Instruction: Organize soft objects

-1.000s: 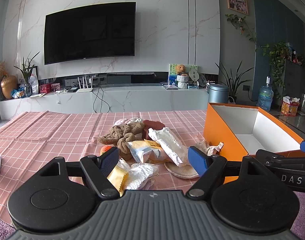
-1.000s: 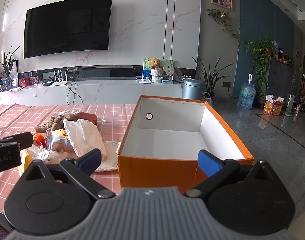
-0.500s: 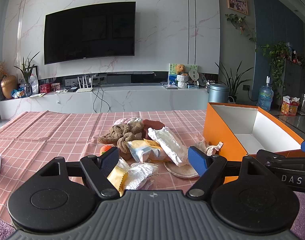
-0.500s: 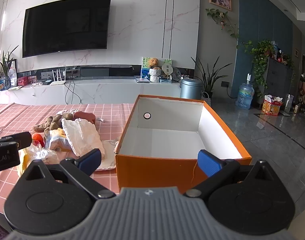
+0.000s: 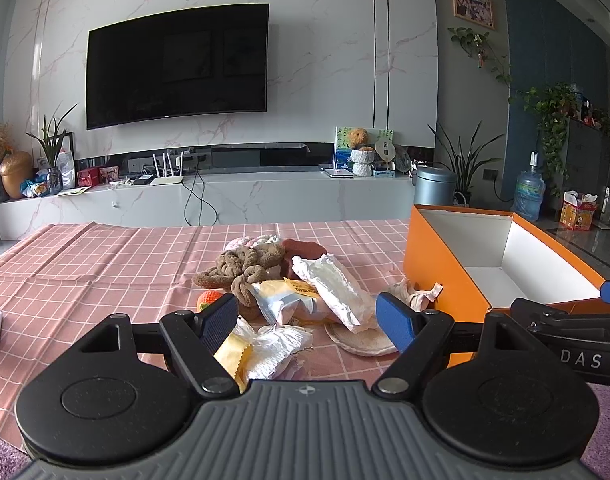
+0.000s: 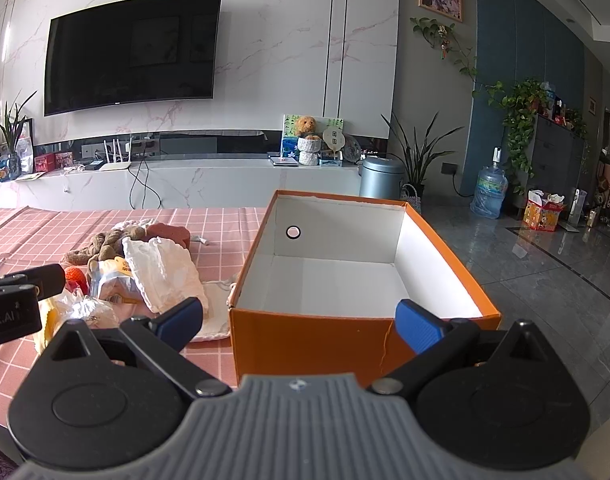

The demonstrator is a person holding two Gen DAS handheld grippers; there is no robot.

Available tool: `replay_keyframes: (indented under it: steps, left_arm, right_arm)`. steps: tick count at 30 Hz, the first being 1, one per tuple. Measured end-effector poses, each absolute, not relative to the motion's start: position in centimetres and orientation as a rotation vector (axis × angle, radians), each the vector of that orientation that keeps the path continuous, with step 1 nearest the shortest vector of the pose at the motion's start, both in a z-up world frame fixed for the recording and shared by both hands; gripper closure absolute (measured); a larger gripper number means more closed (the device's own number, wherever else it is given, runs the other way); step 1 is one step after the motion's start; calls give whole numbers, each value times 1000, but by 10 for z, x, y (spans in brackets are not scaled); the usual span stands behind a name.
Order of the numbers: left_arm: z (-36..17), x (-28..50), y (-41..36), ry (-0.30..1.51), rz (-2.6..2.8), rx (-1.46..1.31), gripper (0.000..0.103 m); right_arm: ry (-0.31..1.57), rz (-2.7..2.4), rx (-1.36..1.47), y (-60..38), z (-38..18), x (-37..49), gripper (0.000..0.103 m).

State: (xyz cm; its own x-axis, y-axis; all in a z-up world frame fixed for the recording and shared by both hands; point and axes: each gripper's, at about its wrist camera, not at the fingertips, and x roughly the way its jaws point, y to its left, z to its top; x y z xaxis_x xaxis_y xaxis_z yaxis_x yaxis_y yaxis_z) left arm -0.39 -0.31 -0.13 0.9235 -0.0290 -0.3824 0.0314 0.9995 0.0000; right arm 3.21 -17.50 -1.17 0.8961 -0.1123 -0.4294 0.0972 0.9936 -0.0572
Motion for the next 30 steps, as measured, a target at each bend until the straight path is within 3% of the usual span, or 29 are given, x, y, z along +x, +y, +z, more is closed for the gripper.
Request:
replay_keyframes:
  steps: [22, 30]
  left_arm:
    - [-1, -5, -7, 394, -35, 8, 11]
    - [1, -7, -5, 406, -48, -13, 16]
  right_arm:
    - [443, -107, -41, -176, -11, 30, 2]
    - [422, -87, -45, -173, -11, 27, 2]
